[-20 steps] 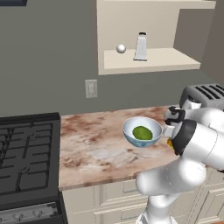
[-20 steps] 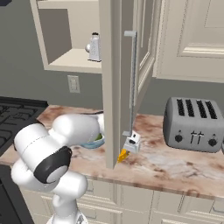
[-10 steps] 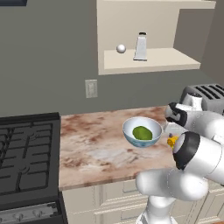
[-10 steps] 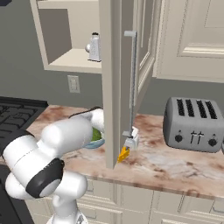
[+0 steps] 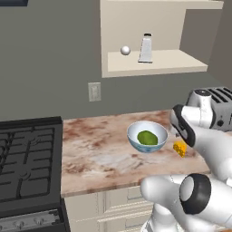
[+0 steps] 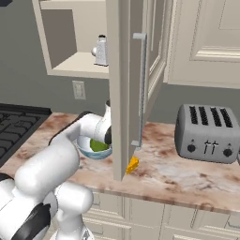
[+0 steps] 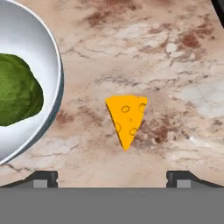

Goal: Pick the cheese from the fridge and the cheese grater from the cabinet and place them next to the salad bowl.

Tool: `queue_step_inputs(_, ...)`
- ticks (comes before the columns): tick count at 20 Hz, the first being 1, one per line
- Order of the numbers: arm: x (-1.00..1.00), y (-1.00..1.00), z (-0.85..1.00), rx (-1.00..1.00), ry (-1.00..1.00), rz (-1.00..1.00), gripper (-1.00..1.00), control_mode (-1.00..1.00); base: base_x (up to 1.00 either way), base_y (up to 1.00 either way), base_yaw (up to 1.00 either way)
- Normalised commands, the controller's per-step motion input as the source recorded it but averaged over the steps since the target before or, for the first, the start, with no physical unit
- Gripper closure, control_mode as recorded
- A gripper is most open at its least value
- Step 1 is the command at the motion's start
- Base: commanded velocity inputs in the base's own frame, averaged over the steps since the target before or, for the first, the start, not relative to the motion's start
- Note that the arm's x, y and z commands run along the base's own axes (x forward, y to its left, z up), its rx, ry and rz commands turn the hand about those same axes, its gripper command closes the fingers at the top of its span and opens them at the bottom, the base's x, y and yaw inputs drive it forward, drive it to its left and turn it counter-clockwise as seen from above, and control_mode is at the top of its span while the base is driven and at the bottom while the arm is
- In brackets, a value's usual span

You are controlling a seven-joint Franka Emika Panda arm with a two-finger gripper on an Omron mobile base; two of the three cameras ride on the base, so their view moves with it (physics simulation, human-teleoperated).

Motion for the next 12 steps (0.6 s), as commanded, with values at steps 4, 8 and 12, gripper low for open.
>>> queue_step_inputs(4,-0.23,0.33,0.53,-0.09,-0.15,0.01,-1.0,-1.0,0.0,0.0,0.0)
queue_step_inputs(8,-0.19,0.32,0.58,-0.05,-0.18,0.0,-1.0,-1.0,0.0,0.0,0.0)
queue_step_inputs(12,-0.07,0.37,0.61,-0.04,-0.23,0.0,-1.0,-1.0,0.0,0.0,0.0)
